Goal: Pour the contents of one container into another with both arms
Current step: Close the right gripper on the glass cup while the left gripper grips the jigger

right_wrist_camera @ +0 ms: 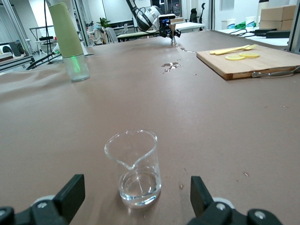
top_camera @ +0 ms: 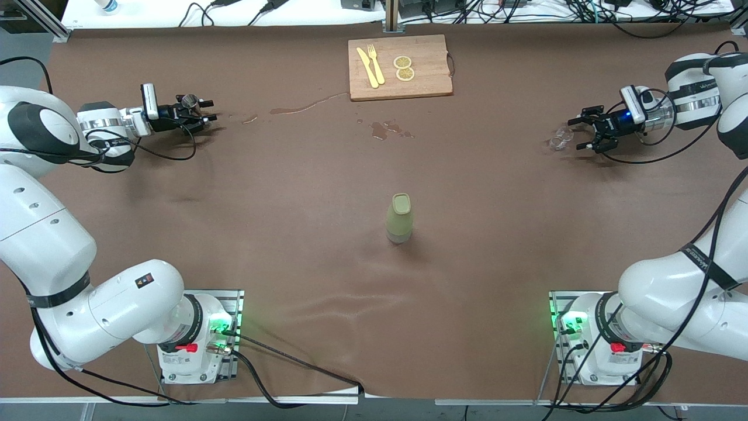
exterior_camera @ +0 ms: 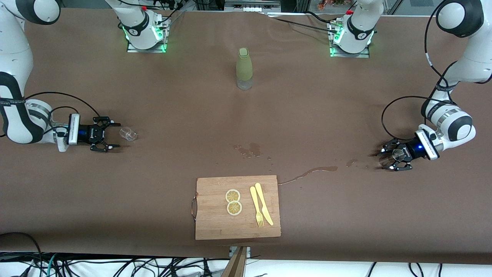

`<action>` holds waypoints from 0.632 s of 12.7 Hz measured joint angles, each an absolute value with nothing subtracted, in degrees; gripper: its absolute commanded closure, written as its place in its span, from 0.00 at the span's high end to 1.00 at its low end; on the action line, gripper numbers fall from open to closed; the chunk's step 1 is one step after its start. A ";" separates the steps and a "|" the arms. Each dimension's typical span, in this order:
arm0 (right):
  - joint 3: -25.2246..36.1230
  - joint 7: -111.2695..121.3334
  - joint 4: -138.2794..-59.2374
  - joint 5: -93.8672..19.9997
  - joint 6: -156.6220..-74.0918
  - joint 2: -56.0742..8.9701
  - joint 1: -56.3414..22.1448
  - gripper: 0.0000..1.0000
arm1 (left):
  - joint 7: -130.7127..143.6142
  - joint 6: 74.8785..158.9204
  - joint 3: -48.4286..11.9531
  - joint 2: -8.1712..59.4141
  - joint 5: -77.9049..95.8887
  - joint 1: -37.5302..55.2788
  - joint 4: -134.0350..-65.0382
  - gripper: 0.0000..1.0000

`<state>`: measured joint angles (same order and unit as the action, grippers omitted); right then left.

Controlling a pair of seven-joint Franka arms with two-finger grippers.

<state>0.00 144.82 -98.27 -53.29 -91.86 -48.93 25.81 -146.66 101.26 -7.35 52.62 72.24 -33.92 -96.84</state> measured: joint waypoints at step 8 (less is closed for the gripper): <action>-0.13 148.14 -101.17 -55.40 -93.08 -48.97 25.68 1.00 | -146.71 101.22 -7.56 53.18 73.30 -33.66 -96.81 0.00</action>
<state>-0.13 148.14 -101.17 -55.40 -93.08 -48.97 25.68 -146.71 101.22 -7.56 53.18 73.30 -33.66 -96.81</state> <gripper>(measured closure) 0.000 0.912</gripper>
